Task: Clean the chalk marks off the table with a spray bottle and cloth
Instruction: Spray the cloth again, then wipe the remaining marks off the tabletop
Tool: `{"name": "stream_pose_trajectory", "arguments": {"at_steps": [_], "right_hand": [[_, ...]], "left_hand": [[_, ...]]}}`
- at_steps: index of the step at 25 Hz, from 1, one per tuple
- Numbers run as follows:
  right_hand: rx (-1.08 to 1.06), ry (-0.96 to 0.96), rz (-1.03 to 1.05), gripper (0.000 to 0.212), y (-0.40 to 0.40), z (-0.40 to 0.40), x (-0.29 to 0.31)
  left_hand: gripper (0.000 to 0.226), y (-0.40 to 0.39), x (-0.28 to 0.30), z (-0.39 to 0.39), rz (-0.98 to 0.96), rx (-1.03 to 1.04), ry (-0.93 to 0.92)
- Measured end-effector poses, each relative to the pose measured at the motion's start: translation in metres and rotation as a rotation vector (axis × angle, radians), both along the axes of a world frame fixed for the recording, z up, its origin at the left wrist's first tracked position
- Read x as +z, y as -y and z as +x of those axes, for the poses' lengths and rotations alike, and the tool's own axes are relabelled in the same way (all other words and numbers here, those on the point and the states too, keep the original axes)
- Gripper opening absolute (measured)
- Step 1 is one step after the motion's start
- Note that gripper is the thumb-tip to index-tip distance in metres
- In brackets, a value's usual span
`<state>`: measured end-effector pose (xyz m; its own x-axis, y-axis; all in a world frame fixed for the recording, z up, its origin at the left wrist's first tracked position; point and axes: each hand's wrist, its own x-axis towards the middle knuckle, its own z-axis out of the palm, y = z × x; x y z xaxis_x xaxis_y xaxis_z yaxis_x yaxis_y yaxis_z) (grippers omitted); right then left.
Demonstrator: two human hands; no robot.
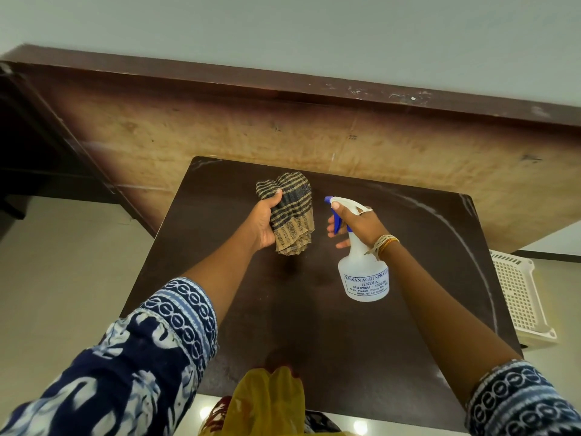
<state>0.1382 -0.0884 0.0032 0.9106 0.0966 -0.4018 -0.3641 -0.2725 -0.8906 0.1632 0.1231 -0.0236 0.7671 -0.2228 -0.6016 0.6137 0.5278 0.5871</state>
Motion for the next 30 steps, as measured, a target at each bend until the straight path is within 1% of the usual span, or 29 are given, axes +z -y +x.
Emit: {"name": "stream_pose_trajectory", "arguments": {"at_steps": [2, 4, 5, 7, 9, 10, 13, 15, 19, 24, 26, 28, 29, 30], "right_hand": [[-0.004, 0.003, 0.039, 0.037, -0.006, 0.014, -0.006], [-0.031, 0.036, 0.036, 0.039, -0.017, 0.032, -0.013], [-0.071, 0.053, 0.031, 0.042, -0.025, 0.042, -0.017], [-0.220, 0.086, 0.062, 0.046, -0.045, 0.062, -0.022], [-0.351, 0.096, 0.126, 0.040, -0.068, 0.088, -0.026], [-0.374, 0.088, 0.147, 0.038, -0.078, 0.100, -0.026], [-0.341, 0.067, 0.182, 0.033, -0.109, 0.136, -0.025], [-0.306, 0.073, 0.181, 0.032, -0.129, 0.158, -0.029], [-0.240, 0.059, 0.196, 0.035, -0.160, 0.184, -0.038], [-0.180, 0.067, 0.186, 0.050, -0.172, 0.187, -0.051], [-0.104, 0.057, 0.082, 0.063, -0.158, 0.177, -0.056], [-0.032, -0.054, -0.041, 0.083, -0.139, 0.154, -0.059], [-0.009, -0.159, -0.078, 0.088, -0.128, 0.137, -0.059], [0.030, -0.298, -0.074, 0.085, -0.115, 0.122, -0.063]], "left_hand": [[0.034, -0.006, -0.004, 0.000, 0.005, 0.006, -0.031], [0.035, -0.013, -0.011, 0.001, 0.005, 0.015, -0.057], [0.035, -0.017, -0.015, 0.001, 0.002, 0.021, -0.068], [0.035, -0.026, -0.025, 0.002, -0.012, 0.040, -0.111], [0.036, -0.038, -0.037, 0.004, -0.025, 0.068, -0.150], [0.037, -0.044, -0.042, 0.004, -0.028, 0.079, -0.159], [0.039, -0.062, -0.056, 0.010, -0.007, 0.108, -0.188], [0.036, -0.075, -0.063, 0.013, 0.004, 0.149, -0.217], [0.037, -0.088, -0.071, 0.014, -0.005, 0.165, -0.217], [0.038, -0.088, -0.074, 0.014, -0.041, 0.166, -0.232], [0.037, -0.079, -0.071, 0.011, -0.057, 0.154, -0.233], [0.034, -0.067, -0.067, 0.008, -0.066, 0.145, -0.242], [0.034, -0.059, -0.063, 0.006, -0.076, 0.143, -0.250], [0.034, -0.050, -0.062, 0.005, -0.085, 0.137, -0.258]]}}
